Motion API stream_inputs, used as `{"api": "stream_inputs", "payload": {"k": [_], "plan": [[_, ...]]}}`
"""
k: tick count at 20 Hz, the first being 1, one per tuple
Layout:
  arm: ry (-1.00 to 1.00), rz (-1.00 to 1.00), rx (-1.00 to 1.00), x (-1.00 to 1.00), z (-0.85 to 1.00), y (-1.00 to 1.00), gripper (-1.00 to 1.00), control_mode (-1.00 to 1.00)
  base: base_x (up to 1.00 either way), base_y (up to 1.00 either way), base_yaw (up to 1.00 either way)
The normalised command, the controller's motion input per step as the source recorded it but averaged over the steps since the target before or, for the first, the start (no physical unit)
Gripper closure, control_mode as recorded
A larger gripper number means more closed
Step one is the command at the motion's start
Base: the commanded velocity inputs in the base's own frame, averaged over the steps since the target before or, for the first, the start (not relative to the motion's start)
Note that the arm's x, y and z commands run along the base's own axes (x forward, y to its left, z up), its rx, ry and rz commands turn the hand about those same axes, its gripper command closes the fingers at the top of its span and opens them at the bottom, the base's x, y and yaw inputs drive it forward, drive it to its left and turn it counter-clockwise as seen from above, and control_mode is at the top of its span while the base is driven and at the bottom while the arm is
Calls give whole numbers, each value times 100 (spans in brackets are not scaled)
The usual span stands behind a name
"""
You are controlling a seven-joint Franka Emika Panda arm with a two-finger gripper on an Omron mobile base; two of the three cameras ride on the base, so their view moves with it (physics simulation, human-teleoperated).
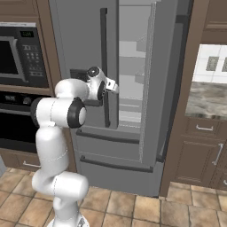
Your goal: Place one of the steaks on the plate and the other in the bowl. Then place the bowl in the fridge.
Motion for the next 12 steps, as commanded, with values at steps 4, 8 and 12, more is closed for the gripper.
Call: {"api": "stream_inputs", "payload": {"k": [4, 8, 12], "plan": [[-5, 0, -6, 44, 0, 0, -100, -100, 0, 0, 0], [0, 0, -6, 78, 0, 4, -100, -100, 0, 0, 0], [0, 1, 0, 74, 0, 0, -100, -100, 0, 0, 0]]}}
